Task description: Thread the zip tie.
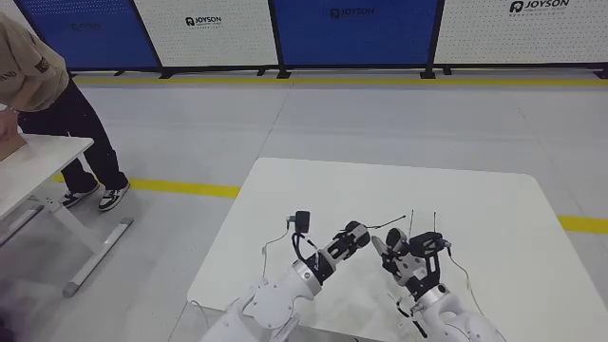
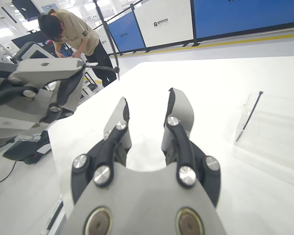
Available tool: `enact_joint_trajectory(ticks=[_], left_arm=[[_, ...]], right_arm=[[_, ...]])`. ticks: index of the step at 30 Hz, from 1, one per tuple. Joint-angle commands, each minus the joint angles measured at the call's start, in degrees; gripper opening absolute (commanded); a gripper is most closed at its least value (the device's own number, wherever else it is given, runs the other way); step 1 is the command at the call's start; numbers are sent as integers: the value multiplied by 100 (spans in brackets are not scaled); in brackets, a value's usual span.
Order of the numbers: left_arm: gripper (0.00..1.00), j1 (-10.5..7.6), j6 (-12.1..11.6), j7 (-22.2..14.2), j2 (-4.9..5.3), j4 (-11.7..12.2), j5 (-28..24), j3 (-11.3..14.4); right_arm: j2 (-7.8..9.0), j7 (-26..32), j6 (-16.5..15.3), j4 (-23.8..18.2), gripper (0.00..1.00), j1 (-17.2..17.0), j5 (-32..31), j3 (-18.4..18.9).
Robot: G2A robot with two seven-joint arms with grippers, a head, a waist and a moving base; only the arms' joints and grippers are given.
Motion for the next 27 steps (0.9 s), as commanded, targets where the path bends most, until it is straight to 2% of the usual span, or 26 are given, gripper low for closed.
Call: enact_joint_trajectory(ticks=[1, 7, 27], left_arm=[[0, -7, 3, 5, -4, 12, 38, 36], [0, -27, 23, 30, -11, 57, 146, 102], [0, -91, 122, -6, -22, 95, 262, 212]], right_arm=[[1, -4, -27, -14, 34, 0, 10, -1], [8, 51, -84, -58, 33, -4, 31, 1], [34, 33, -210, -183, 19, -51, 133, 81]])
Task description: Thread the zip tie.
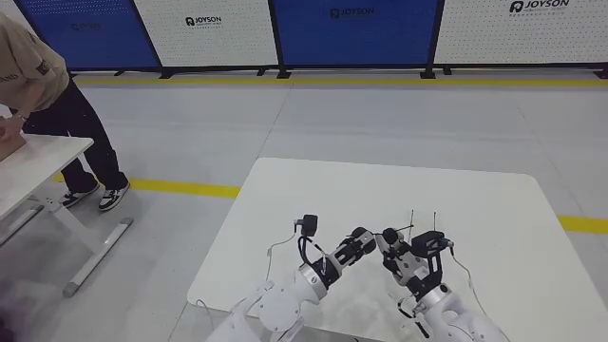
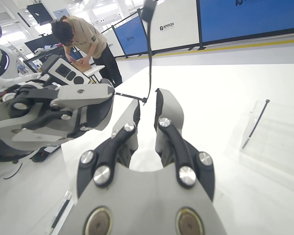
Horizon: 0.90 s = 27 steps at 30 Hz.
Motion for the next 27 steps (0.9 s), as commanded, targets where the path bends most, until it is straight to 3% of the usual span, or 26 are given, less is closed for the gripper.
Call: enact_joint_trajectory(ticks=[1, 5, 8, 15, 27], left_arm=[[0, -7, 11, 2, -1, -4, 8, 3], [0, -37, 48, -3, -3, 3, 19, 9], [0, -63, 65, 18, -4, 4, 67, 13], [0, -84, 38, 35, -5, -20, 87, 9], [0, 1, -379, -128, 26, -111, 115, -42]], right_arm=[[4, 9, -21, -7, 18, -2, 20, 14], [11, 31, -55, -30, 15, -4, 32, 28], [14, 62, -54, -58, 0, 4, 23, 25], [17, 156, -53, -92, 0, 17, 64, 14], [14, 391, -133, 4, 0, 133, 382, -3]])
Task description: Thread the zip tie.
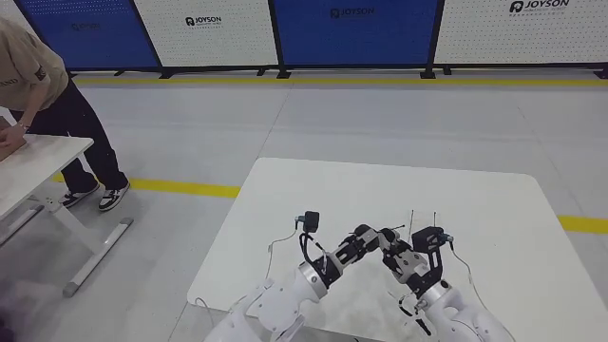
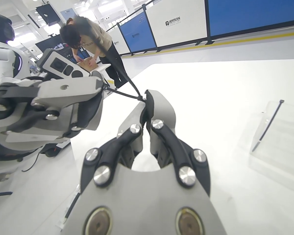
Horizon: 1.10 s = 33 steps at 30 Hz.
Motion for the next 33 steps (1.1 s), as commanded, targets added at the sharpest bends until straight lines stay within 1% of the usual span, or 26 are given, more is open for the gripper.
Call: enact_joint_trajectory(ticks=[1, 15, 29, 33], left_arm=[[0, 21, -57, -18, 6, -9, 10, -8], [0, 164, -280, 3, 38, -104, 13, -82], [0, 262, -378, 33, 57, -194, 9, -103], [0, 278, -396, 39, 61, -234, 4, -107]], right_arm=[[-1, 26, -10, 14, 0, 12, 15, -19], [-9, 92, -2, 128, 0, 76, -46, -156], [-15, 195, 31, 356, 0, 182, -58, -236], [-23, 208, 100, 469, 0, 247, -112, -275]])
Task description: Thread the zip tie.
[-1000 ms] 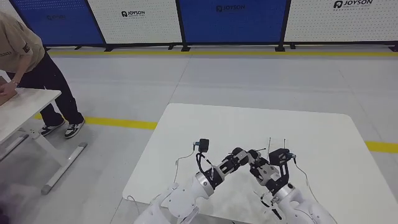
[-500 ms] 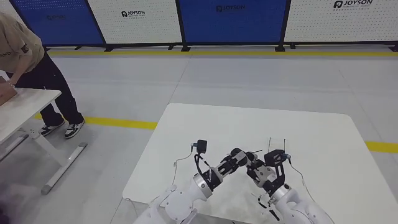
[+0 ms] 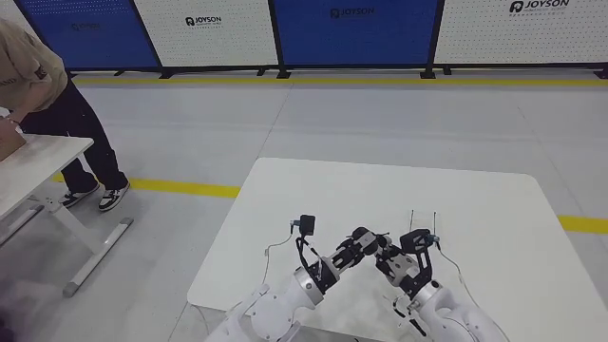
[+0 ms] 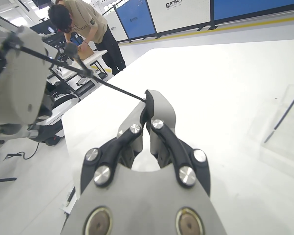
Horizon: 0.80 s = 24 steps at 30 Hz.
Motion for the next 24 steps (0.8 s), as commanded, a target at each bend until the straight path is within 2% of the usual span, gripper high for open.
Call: enact_joint_trajectory(ticks=[1, 12, 13, 14, 18, 20, 24], left_arm=[[0, 14, -10, -2, 4, -32, -6, -6], [0, 33, 16, 21, 20, -103, -7, -66], [0, 24, 54, 59, 18, -85, 4, -66], [0, 5, 99, 106, 13, -67, 4, -61], [0, -60, 194, 293, -7, 4, 40, -36], [0, -88, 234, 328, -19, 36, -108, -36], [0, -163, 290, 345, -30, 77, -333, -101]], right_arm=[[-7, -4, 34, 53, 0, 36, -21, -30], [-39, -5, 50, 214, 0, 185, 27, -141], [-40, -17, 37, 214, 74, 188, 52, -135], [-38, -32, 27, 208, 100, 187, 71, -122], [-27, -155, 6, 110, 100, 121, 192, -24], [-14, -262, 6, 40, 100, 77, 275, 84], [48, -589, -138, -234, 100, -182, 465, 467]])
